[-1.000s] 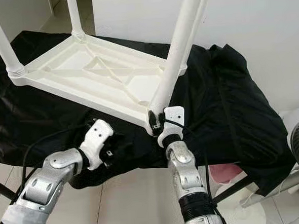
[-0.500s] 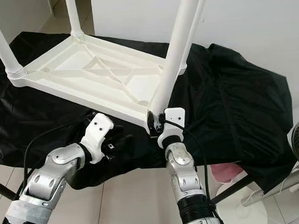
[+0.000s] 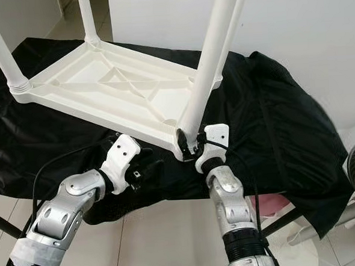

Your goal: Building children table

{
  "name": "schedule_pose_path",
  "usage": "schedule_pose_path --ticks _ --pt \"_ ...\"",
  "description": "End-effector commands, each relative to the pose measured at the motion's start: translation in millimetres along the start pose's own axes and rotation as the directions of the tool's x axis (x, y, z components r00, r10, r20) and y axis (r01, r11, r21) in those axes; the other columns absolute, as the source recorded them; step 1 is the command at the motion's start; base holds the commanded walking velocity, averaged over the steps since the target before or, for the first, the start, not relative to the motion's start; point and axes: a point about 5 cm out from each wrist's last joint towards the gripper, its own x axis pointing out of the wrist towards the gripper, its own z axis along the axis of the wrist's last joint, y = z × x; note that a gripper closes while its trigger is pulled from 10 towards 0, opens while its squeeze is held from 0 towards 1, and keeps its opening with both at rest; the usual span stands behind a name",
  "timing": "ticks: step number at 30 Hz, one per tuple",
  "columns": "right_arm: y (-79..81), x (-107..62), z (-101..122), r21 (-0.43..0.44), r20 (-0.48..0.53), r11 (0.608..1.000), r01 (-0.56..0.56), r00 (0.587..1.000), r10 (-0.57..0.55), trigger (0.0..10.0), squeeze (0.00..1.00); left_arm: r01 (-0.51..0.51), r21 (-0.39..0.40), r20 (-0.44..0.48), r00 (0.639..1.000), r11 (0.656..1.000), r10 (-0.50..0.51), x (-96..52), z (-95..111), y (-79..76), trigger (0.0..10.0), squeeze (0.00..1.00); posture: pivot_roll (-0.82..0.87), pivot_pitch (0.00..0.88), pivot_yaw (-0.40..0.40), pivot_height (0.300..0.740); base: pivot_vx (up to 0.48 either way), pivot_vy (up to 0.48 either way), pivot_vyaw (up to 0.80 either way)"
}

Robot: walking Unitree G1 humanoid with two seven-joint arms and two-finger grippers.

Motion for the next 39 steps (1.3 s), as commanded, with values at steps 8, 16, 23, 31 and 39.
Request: schedule_pose_path --ticks 8,16,23,31,39 --pt "-7.5 -2.1 -8.6 -0.037 -0.023 0.989 -0.145 0.989 0.144 10.0 0.0 0.003 0.035 -0.002 1.0 0.999 -0.003 2.8 1.6 -2.8 10.0 0.0 0.05 0.022 -0.092 0.74 0.0 0.0 0.0" --pt "-15.8 7.9 -11.0 -0.071 -0.077 0.959 -0.274 0.96 0.269 10.0 0.0 0.014 0.069 -0.003 1.0 0.998 -0.014 6.5 3.1 -6.3 10.0 0.0 0.05 0.009 -0.086 0.74 0.0 0.0 0.0" --pt "-16.8 23.5 -7.3 -0.096 -0.102 0.937 -0.335 0.94 0.326 10.0 0.0 0.029 0.074 0.001 1.0 0.997 -0.029 9.3 4.7 -9.0 10.0 0.0 0.05 0.001 -0.088 0.74 0.0 0.0 0.0" --pt "-15.1 31.9 -11.9 -0.098 -0.148 0.912 -0.399 0.912 0.383 0.0 0.0 0.026 0.084 0.0 1.0 0.996 -0.026 8.6 4.9 -7.1 10.0 0.0 0.06 0.0 -0.091 0.74 0.0 0.0 0.0" --pt "-22.2 25.9 -19.6 -0.087 -0.163 0.922 -0.377 0.918 0.361 0.0 0.0 0.025 0.084 0.001 1.0 0.996 -0.025 8.6 4.6 -7.6 10.0 0.0 0.06 0.0 -0.091 0.74 0.0 0.0 0.0"
